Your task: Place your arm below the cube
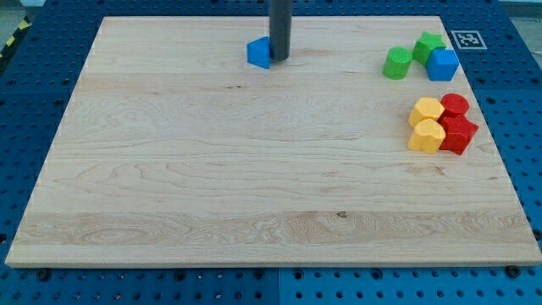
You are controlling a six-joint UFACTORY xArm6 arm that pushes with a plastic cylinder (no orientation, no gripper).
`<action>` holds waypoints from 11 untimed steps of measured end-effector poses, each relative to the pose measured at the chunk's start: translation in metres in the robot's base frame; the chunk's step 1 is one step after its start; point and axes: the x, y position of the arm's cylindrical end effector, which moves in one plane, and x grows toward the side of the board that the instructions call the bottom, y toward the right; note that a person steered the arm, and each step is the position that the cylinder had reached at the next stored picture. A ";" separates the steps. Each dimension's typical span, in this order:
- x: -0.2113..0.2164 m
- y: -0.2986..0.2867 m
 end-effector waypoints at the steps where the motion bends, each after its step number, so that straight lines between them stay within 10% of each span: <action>1: -0.022 0.016; 3: -0.100 0.102; 5: -0.091 0.328; 10: 0.088 0.256; 11: 0.072 0.277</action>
